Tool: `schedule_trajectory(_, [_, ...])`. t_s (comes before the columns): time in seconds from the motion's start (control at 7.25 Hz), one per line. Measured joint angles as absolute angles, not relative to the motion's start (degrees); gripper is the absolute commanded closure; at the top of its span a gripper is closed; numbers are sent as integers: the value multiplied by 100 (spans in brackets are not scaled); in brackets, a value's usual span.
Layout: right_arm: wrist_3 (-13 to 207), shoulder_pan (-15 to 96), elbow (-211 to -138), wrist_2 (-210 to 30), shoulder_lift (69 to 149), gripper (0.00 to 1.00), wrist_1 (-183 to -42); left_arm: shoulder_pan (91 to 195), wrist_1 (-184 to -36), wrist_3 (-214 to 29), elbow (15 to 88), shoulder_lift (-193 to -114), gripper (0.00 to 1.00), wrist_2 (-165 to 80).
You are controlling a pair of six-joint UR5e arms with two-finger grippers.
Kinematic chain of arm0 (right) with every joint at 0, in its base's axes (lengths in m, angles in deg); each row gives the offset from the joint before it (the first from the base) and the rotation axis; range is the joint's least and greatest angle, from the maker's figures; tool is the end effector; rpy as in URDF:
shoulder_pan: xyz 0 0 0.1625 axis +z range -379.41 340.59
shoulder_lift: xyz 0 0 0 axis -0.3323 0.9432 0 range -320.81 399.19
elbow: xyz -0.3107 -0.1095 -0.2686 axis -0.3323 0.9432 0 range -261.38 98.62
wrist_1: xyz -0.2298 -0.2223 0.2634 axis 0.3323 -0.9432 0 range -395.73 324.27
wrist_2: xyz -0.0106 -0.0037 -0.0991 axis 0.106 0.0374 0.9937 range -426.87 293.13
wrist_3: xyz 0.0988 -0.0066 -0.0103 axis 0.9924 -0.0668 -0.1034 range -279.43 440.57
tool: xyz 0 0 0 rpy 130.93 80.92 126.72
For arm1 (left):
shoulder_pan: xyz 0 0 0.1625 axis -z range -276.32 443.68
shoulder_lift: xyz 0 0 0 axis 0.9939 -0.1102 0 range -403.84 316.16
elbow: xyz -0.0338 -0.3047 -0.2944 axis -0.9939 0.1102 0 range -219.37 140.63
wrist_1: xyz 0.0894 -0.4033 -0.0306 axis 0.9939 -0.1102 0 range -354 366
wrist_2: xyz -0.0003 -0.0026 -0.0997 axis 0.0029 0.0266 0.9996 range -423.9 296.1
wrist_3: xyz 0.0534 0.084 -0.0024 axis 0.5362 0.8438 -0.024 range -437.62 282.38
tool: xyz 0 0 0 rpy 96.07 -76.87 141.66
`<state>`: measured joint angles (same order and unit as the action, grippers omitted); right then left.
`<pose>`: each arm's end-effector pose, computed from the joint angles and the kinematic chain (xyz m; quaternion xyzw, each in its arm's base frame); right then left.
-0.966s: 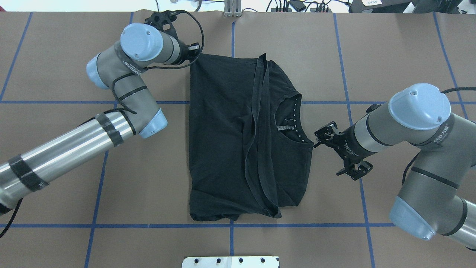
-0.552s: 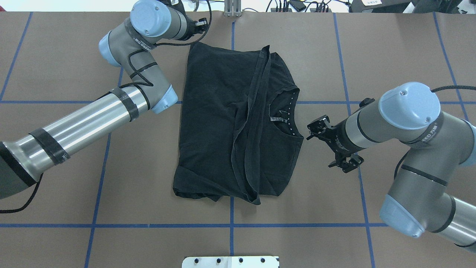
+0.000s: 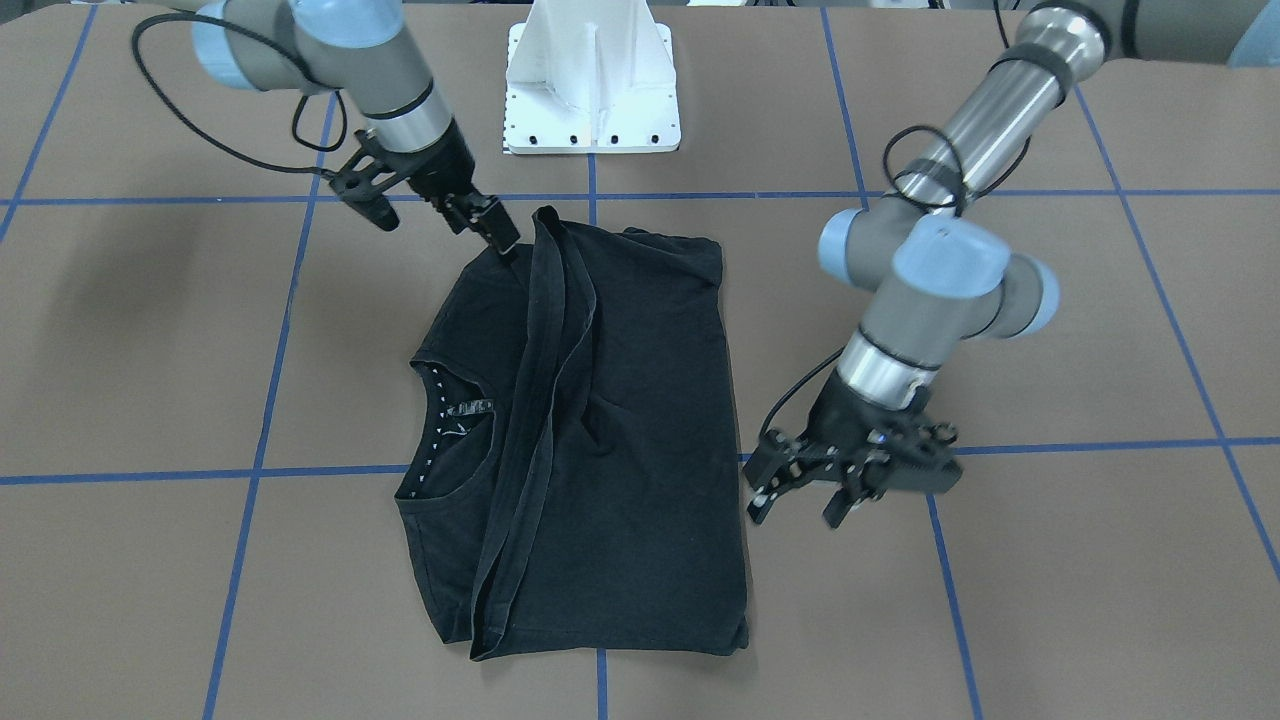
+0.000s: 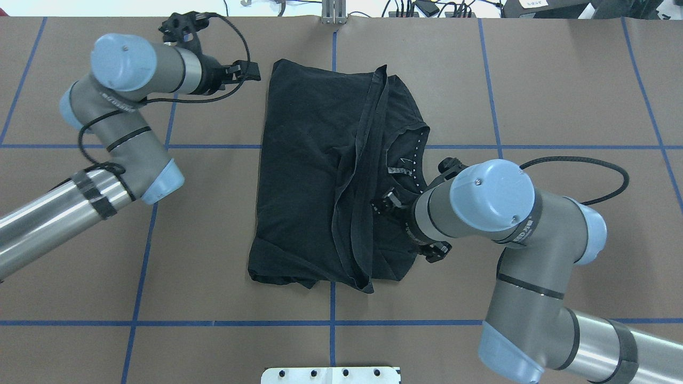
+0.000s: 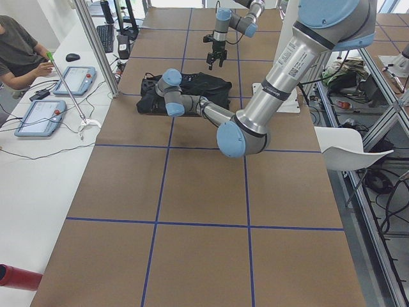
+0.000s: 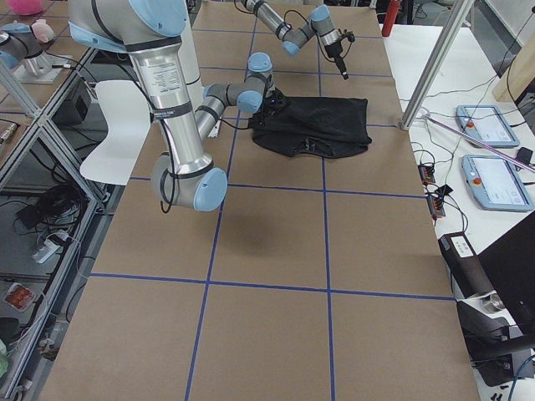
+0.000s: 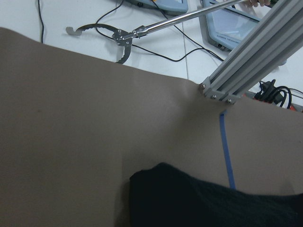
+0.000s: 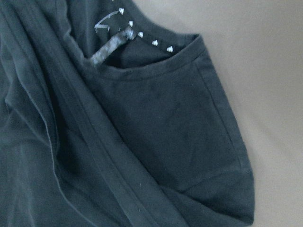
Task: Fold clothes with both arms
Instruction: 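Move the right gripper to the folded edge while the left gripper withdraws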
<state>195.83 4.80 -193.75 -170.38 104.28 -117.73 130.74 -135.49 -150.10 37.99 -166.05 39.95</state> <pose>-0.4852 -0.3389 0.2330 -0.1084 -0.4598 0.3186 0.8218 0.4103 -0.6017 0.3278 0.2253 0.5401 -0.1383 0.7990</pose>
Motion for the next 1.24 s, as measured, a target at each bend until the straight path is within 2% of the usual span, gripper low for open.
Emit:
schedule_trajectory(0.14, [18729,222,-19374,-16938,10191,21,-12218,13077,-13549,-14994,4461,-15950,1,4101])
schedule_trajectory(0.28, [17747,16,-19324,-16852,10048,24,-12523,13077,-13550,-14993,4897,-15494,1,4158])
schedule_trajectory(0.69, [15358,-207,-18570,-16663,9219,26,-13356,13071,-13552,-15077,5424,-14977,1,4218])
schedule_trajectory(1.24, [13761,-251,-18311,-16452,9015,27,-13873,13023,-13556,-15337,5469,-14930,1,4219])
